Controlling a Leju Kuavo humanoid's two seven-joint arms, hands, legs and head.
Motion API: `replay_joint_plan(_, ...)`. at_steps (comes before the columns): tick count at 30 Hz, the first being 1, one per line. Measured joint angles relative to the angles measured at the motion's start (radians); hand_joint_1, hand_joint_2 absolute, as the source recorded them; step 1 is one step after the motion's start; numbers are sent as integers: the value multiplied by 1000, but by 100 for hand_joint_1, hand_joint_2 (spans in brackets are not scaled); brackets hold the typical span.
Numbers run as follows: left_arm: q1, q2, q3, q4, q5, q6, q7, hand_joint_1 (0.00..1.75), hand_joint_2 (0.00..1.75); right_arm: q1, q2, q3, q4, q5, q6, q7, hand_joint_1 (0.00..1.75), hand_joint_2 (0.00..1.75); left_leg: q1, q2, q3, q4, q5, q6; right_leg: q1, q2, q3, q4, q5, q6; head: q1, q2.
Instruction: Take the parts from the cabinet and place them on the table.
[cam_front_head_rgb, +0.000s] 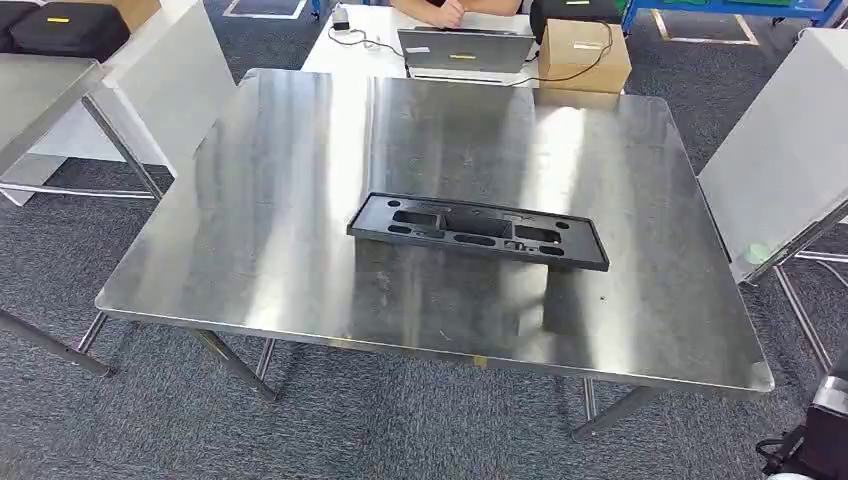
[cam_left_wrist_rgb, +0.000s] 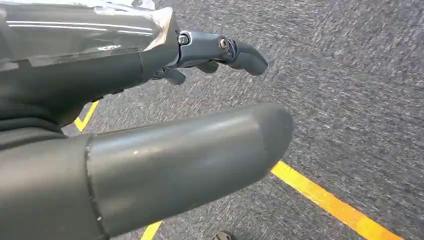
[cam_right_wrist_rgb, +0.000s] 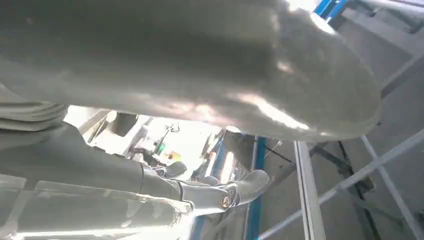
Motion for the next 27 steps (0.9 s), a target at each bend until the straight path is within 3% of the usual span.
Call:
replay_joint_plan(1, 0, 1, 0, 0, -2, -2, 0, 0, 0, -2, 2, -9, 3, 0, 9, 2, 0, 0, -4, 0, 4, -8, 6, 7, 9, 1, -4, 2, 5, 7, 1, 0)
replay_joint_plan(3, 0, 2, -1, 0, -8, -8, 0, 0, 0, -3, 3, -29, 9, -7, 25, 6, 0, 0, -11, 0, -5, -9, 7, 11, 6, 1, -7, 0, 13, 19, 1, 0)
replay_joint_plan(4, 0, 4, -1, 0, -10, -13, 0, 0, 0, -3, 3, -44, 14, -18, 37, 7, 0, 0, -11, 0, -8, -13, 13, 20, 7, 1, -8, -3, 17, 27, 1, 0)
replay_joint_plan(5, 0, 4, -1, 0, -12, -13, -1, 0, 0, -4, 2, -60, 18, -24, 44, 9, 0, 0, -2, 3, -9, -26, 25, 36, 6, 2, -11, 5, 9, 29, 2, 0)
replay_joint_plan(6, -1, 4, -2, 0, -17, -16, -3, 0, 0, -5, 2, -78, 24, -33, 54, 8, 0, 0, -4, 5, -15, -28, 31, 45, 6, 3, -28, 30, -18, 26, 2, 0)
replay_joint_plan(7, -1, 8, -2, -2, -19, -20, -6, 0, 0, -7, 0, -95, 31, -39, 66, 8, 0, 0, -4, 6, -25, -27, 37, 53, 6, 5, -57, 96, -63, 18, 5, 0)
replay_joint_plan(9, -1, 11, -2, -2, -20, -22, -9, 0, 0, -8, 1, -122, 44, -42, 92, 3, 0, 0, -7, 7, -46, -27, 50, 54, 5, 7, -117, 256, -136, 14, 6, 0)
replay_joint_plan(10, -1, 14, -2, -2, -21, -25, -10, 0, 0, -8, 2, -134, 48, -42, 106, -1, 0, 0, -8, 8, -55, -26, 57, 54, 5, 6, -130, 302, -150, 19, 6, 0)
replay_joint_plan(11, -1, 15, -2, -2, -23, -27, -10, 0, 0, -9, 3, -148, 53, -42, 122, -6, 0, 0, -8, 8, -62, -26, 63, 53, 4, 6, -117, 299, -145, 27, 6, 0)
replay_joint_plan(12, -1, 16, -2, -2, -26, -28, -10, 0, 0, -9, 5, -158, 56, -41, 130, -11, 0, 0, -8, 8, -69, -25, 69, 52, 4, 6, -79, 246, -122, 37, 6, 0)
replay_joint_plan(14, -1, 16, -2, -2, -28, -28, -10, 0, 0, -14, 6, -173, 61, -41, 137, -15, 0, 0, -8, 7, -79, -24, 80, 46, 4, 6, 45, 48, -64, 52, 6, 0)
replay_joint_plan(15, -2, 18, -2, -2, -28, -28, -10, 0, 0, -19, 6, -177, 63, -41, 137, -16, 0, 0, -9, 7, -81, -23, 85, 41, 4, 6, 94, -34, -66, 46, 6, 0)
replay_joint_plan(16, -2, 18, -2, -1, -28, -28, -10, 0, 0, -22, 6, -182, 64, -40, 138, -16, 0, 0, -13, 6, -84, -24, 92, 33, 14, 9, 98, -33, -54, 36, 5, 0)
replay_joint_plan(19, -2, 21, -3, -2, -29, -28, -10, 0, 0, -22, 10, -194, 69, -40, 138, -18, 0, 0, -12, 6, -84, -28, 110, 16, 19, 11, 78, -35, -44, 19, 6, 0)
replay_joint_plan(20, -1, 22, -3, -1, -28, -28, -10, 0, 0, -22, 11, -194, 71, -40, 138, -18, 0, 0, -12, 5, -89, -25, 112, 10, 4, 11, 70, -40, -32, 8, 6, 0)
replay_joint_plan(21, -1, 23, -3, -1, -29, -28, -11, 0, 0, -25, 12, -195, 71, -40, 139, -18, 0, 0, -7, 2, -102, -4, 79, 6, -1, 8, 64, -40, -24, 2, 6, 0)
replay_joint_plan(22, -1, 23, -3, -2, -29, -28, -11, 0, 0, -25, 14, -195, 71, -40, 139, -18, 0, 0, -6, 2, -118, 43, 22, 2, 0, 7, 54, -40, -16, -10, 5, 1)
replay_joint_plan(24, -1, 26, -3, -1, -28, -28, -11, 0, 0, -26, 16, -195, 72, -40, 142, -18, 0, 0, -3, 1, -166, 204, -88, -8, 2, 5, 33, -39, 0, -18, 5, 1)
replay_joint_plan(25, -2, 26, -3, -1, -28, -29, -11, 0, 0, -27, 17, -195, 74, -40, 143, -18, 0, 0, -2, 1, -181, 271, -112, -11, 4, 4, 24, -37, 8, -17, 6, 1)
replay_joint_plan(26, -2, 26, -3, -1, -27, -29, -11, 0, 0, -29, 18, -195, 77, -40, 145, -18, 0, 0, 0, 1, -175, 292, -107, -12, 4, 4, 17, -35, 15, -14, 5, 1)
replay_joint_plan(27, -2, 26, -3, -1, -26, -29, -11, 0, 0, -32, 18, -195, 79, -40, 145, -18, 0, 0, 2, 2, -148, 266, -82, -13, 4, 4, 8, -31, 23, -10, 5, 1)
